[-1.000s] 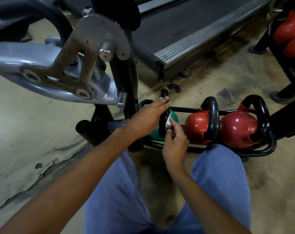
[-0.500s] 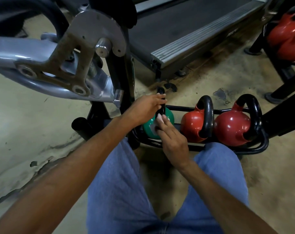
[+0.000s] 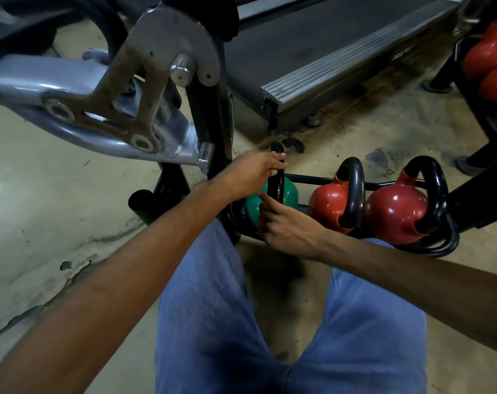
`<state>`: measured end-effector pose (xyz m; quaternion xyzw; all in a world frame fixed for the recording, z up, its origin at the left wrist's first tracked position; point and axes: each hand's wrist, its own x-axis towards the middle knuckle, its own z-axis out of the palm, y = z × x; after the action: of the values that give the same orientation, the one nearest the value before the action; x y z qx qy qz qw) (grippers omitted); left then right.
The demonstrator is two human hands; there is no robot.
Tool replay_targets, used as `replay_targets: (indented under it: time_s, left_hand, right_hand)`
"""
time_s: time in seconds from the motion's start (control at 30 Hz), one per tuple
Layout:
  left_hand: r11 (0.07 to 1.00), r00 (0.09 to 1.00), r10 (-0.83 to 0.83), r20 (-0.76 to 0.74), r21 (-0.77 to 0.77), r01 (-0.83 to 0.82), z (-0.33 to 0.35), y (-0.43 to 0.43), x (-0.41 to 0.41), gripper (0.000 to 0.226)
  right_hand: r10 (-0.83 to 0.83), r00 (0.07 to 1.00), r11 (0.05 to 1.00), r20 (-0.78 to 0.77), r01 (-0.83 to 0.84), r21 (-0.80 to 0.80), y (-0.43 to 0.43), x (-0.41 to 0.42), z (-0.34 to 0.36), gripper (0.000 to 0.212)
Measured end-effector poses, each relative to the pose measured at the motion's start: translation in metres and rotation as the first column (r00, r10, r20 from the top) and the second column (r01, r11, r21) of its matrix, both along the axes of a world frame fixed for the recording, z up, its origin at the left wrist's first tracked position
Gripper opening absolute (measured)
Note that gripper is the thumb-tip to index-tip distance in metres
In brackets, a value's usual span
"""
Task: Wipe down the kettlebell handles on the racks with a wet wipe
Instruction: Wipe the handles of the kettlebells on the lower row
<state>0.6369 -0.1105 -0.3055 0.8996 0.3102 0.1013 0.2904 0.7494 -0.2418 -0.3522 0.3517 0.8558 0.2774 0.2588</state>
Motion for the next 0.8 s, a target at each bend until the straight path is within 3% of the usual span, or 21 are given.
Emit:
replay_targets:
  time_s: [0.07, 0.17, 0.3, 0.33, 0.43, 0.5, 0.63, 0.73, 0.8]
  left_hand:
    - [1.000, 1.000, 0.005, 0.018, 0.001, -0.005, 0.001, -0.001, 0.001, 0.033]
    - [0.999, 1.000, 0.026, 0.014, -0.022, -0.025, 0.004, 0.000, 0.000, 0.033]
    - [0.998, 1.000, 0.017, 0.012, -0.057, -0.017, 0.007, 0.000, 0.001, 0.034]
    - [0.997, 1.000, 0.015, 0.011, -0.069, -0.014, 0.006, 0.001, 0.000, 0.035]
    - [0.994, 1.000, 0.011, 0.023, -0.111, -0.008, 0.003, 0.000, 0.000, 0.038]
    - [0.989, 0.999, 0.025, 0.035, -0.148, -0.020, 0.003, -0.001, 0.000, 0.039]
    - [1.000, 1.000, -0.007, -0.003, 0.004, 0.007, 0.009, 0.001, -0.002, 0.037]
    - [0.998, 1.000, -0.030, -0.008, 0.053, 0.030, 0.012, 0.002, -0.005, 0.037]
    - [0.998, 0.999, -0.030, -0.011, 0.050, 0.031, 0.012, 0.001, -0.005, 0.037]
  right_hand:
    - [0.055, 0.998, 0.998, -0.015, -0.055, 0.031, -0.001, 0.010, -0.001, 0.036]
    - [-0.015, 1.000, 0.991, 0.013, 0.013, 0.131, 0.017, -0.002, 0.005, 0.037]
    - [-0.324, 0.928, 0.945, 0.185, 0.326, 0.018, 0.044, -0.026, -0.016, 0.039]
    - [-0.323, 0.927, 0.946, 0.191, 0.322, 0.038, 0.049, -0.023, -0.027, 0.041]
    - [-0.206, 0.978, 0.976, 0.039, 0.208, -0.061, 0.035, -0.021, -0.019, 0.037]
    - [-0.058, 0.998, 0.998, 0.001, 0.058, -0.008, 0.022, -0.011, 0.006, 0.032]
    - [0.069, 0.952, 0.997, -0.297, -0.054, 0.060, 0.007, 0.026, 0.007, 0.031]
    - [0.077, 0.805, 0.986, -0.588, 0.025, 0.164, -0.005, 0.032, -0.009, 0.025]
    - [0.037, 0.582, 0.966, -0.812, 0.186, 0.177, -0.015, 0.025, -0.023, 0.021]
